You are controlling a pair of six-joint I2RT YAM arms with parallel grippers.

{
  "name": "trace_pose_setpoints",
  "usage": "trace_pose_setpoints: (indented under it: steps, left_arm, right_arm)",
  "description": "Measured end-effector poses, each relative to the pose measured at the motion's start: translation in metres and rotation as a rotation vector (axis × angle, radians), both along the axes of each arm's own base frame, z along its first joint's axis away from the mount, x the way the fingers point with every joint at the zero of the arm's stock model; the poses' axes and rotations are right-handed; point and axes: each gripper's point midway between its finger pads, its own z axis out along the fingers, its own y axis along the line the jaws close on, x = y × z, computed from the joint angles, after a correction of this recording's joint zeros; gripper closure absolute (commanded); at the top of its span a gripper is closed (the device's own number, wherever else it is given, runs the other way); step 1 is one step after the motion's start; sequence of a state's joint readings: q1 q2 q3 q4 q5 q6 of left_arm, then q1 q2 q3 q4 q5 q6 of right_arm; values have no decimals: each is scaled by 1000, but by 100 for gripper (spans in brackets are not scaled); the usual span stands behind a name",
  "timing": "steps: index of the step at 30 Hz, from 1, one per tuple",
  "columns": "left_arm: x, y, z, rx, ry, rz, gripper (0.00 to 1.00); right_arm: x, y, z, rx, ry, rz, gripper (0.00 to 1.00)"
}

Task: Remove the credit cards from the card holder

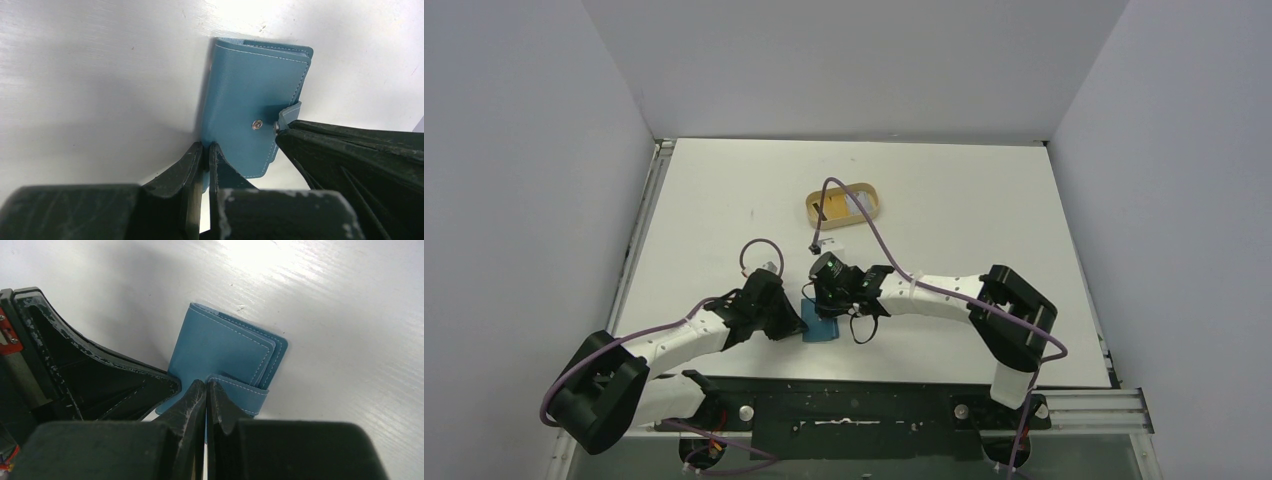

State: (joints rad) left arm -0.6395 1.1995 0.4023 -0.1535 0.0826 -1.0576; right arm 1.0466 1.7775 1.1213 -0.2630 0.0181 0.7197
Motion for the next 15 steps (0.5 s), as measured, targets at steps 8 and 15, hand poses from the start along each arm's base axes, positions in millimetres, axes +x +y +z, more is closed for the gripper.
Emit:
trace_pose_setpoints:
  steps: [8,15]
  left_arm:
    - [0,0,0,0,0,0,100]
    - [0,0,0,0,0,0,100]
  right_arm:
    - [-7,2,-5,0,34,23,100]
    - [-11,-3,-17,-34,60,26,100]
